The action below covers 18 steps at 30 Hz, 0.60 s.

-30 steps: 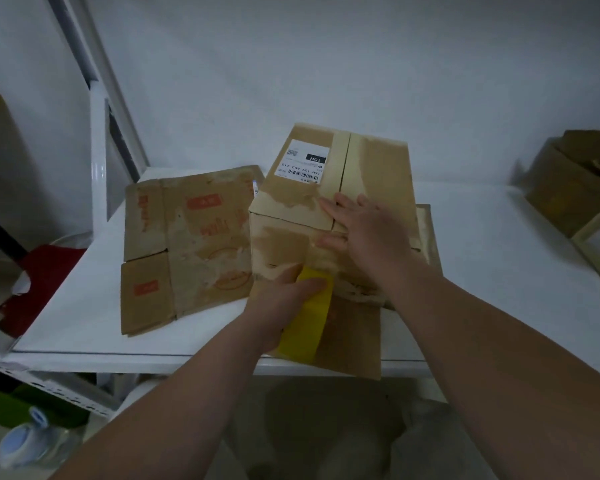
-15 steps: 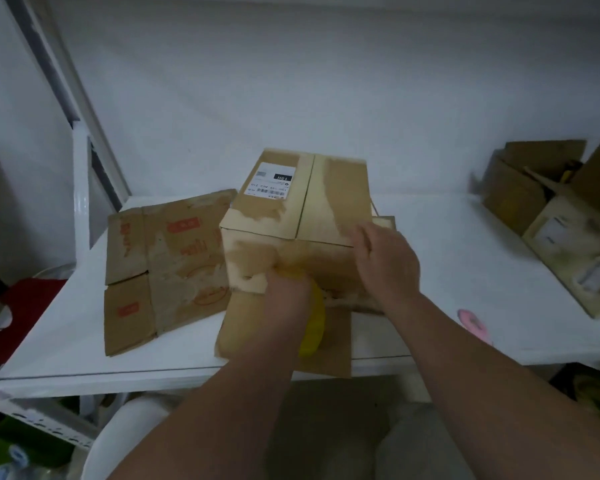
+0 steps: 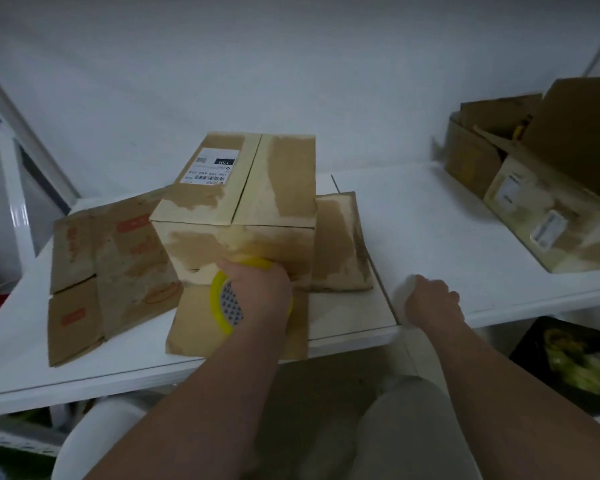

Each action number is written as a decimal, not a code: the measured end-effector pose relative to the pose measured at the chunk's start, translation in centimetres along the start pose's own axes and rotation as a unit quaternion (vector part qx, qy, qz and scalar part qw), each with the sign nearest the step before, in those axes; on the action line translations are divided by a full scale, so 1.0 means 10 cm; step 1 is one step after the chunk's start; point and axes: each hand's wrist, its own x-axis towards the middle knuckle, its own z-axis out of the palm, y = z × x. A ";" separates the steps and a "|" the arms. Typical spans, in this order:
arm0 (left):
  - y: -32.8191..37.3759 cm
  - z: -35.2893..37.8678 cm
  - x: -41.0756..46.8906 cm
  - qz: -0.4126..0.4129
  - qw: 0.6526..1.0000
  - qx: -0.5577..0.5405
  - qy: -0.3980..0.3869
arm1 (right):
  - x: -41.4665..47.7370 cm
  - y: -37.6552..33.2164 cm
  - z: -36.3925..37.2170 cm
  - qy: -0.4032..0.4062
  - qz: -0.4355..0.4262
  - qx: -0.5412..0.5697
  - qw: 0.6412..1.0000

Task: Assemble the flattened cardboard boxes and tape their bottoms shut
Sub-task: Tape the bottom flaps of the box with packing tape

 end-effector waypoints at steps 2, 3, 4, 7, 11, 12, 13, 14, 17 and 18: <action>0.01 0.02 0.02 -0.020 0.999 -0.031 -0.002 | 0.04 0.01 0.03 0.018 -0.003 -0.013 1.000; 0.00 0.02 0.03 -0.025 0.999 -0.037 -0.001 | 0.07 0.02 0.05 0.042 -0.011 -0.017 0.999; 0.01 0.00 0.02 -0.019 0.999 -0.043 -0.003 | 0.07 0.01 0.06 0.064 -0.020 -0.016 0.998; 0.00 -0.09 0.04 0.010 1.000 -0.020 -0.014 | 0.05 -0.06 0.07 0.087 -0.054 0.050 0.993; -0.04 -0.30 0.21 0.015 0.997 -0.034 -0.072 | -0.12 -0.32 -0.03 0.098 -0.161 0.184 0.965; -0.05 -0.37 0.25 0.015 0.995 -0.034 -0.097 | -0.21 -0.41 -0.07 0.092 -0.204 0.200 0.954; -0.06 -0.44 0.29 0.013 0.992 -0.032 -0.123 | -0.29 -0.50 -0.11 0.078 -0.240 0.214 0.944; -0.06 -0.51 0.33 0.007 0.989 -0.031 -0.146 | -0.40 -0.59 -0.15 0.061 -0.261 0.236 0.934; -0.04 -0.73 0.43 -0.018 0.977 -0.047 -0.206 | -0.74 -0.89 -0.30 0.014 -0.293 0.340 0.893; -0.04 -0.79 0.44 -0.021 0.972 -0.056 -0.225 | -0.83 -0.99 -0.33 -0.001 -0.295 0.373 0.880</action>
